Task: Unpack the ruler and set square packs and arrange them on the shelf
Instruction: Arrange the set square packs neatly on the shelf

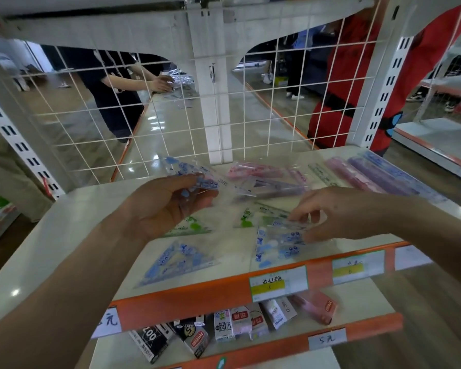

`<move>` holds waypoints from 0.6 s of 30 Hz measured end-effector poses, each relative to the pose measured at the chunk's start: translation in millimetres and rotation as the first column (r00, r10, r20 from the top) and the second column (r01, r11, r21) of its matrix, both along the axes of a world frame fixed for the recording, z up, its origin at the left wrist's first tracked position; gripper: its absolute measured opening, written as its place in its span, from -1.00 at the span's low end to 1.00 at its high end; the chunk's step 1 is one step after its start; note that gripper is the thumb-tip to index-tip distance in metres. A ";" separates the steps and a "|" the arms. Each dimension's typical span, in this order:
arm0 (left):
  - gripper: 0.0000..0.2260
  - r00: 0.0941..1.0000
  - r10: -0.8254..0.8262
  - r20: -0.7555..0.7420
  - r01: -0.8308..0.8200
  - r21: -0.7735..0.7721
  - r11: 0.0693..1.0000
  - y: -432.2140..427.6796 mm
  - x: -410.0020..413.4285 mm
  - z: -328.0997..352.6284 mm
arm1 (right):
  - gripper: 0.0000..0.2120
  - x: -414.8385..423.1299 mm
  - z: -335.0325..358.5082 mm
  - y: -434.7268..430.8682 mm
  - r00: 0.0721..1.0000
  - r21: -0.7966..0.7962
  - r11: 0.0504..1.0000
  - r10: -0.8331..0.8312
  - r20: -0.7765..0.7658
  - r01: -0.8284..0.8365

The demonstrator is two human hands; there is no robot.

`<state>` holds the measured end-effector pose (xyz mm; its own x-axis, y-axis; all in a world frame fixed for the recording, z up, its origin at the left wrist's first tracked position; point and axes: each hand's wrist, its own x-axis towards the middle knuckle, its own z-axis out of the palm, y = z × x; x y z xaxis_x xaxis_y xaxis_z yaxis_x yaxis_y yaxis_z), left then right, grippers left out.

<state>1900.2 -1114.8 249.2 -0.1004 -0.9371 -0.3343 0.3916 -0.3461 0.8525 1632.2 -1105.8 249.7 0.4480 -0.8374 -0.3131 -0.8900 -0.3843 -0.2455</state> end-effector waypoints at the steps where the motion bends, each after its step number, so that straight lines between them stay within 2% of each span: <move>1: -0.86 1.000 -0.001 0.004 0.001 0.003 1.000 -0.3 -0.1 -0.1 | -0.61 1.3 -1.1 0.1 1.000 -0.002 1.000 0.013 -0.013 -0.013; 14: -0.86 0.999 -0.040 0.008 0.040 -0.007 0.999 -0.8 -2.8 -2.1 | -0.57 8.7 -7.2 2.0 0.993 0.037 0.997 0.064 -0.100 -0.061; 16: -0.86 0.999 -0.044 0.005 0.044 -0.001 0.999 1.4 -3.6 -3.0 | -0.62 7.2 -6.3 0.8 0.999 0.031 0.999 0.027 -0.046 -0.025; 18: -0.86 0.999 -0.053 -0.013 0.053 0.003 0.999 4.3 -3.6 -3.7 | -0.75 7.9 -2.8 -2.5 0.984 -0.046 0.997 -0.055 0.171 0.064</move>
<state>1896.5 -1110.4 245.5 -0.1539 -0.9292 -0.3360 0.3838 -0.3696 0.8462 1640.2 -1108.3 246.9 0.4394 -0.8774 -0.1926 -0.8589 -0.3476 -0.3761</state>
